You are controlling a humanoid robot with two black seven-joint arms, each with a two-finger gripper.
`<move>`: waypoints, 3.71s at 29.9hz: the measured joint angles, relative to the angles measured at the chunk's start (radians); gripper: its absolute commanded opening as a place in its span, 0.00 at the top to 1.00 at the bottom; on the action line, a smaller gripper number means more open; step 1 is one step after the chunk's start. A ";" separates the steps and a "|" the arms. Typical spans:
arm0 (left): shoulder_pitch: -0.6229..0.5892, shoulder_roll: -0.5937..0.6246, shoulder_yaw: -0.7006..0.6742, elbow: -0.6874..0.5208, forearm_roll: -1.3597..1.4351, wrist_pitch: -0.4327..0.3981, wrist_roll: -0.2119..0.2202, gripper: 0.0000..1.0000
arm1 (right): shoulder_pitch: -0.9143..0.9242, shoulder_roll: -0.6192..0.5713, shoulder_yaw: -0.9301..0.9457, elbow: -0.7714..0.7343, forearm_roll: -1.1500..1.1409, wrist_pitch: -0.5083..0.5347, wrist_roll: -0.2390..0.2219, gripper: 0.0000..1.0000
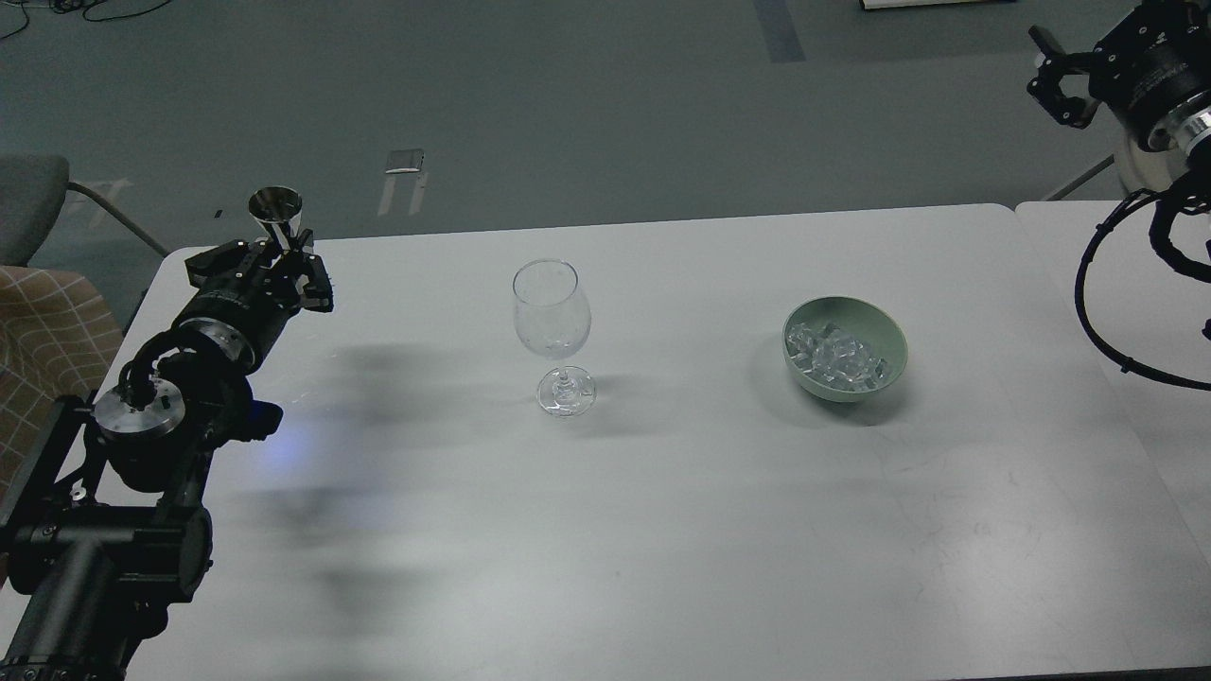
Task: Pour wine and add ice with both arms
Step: 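Lift the jigger with the left gripper and carry it toward the wine glass, then position the held jigger above the wine glass rim with the left gripper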
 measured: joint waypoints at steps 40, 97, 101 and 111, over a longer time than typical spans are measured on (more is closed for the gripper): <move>0.058 0.023 0.125 -0.241 0.008 0.072 0.149 1.00 | -0.037 -0.026 0.017 0.002 0.001 0.002 0.006 0.00; -0.039 0.010 0.274 -0.254 0.139 0.101 0.200 1.00 | -0.040 -0.037 0.032 0.001 0.001 0.002 0.012 0.00; -0.039 0.008 0.275 -0.254 0.162 0.101 0.200 1.00 | -0.040 -0.037 0.032 0.001 0.001 0.002 0.012 0.00; -0.035 0.007 0.290 -0.254 0.219 0.098 0.199 1.00 | -0.040 -0.037 0.032 0.001 0.001 0.002 0.012 0.00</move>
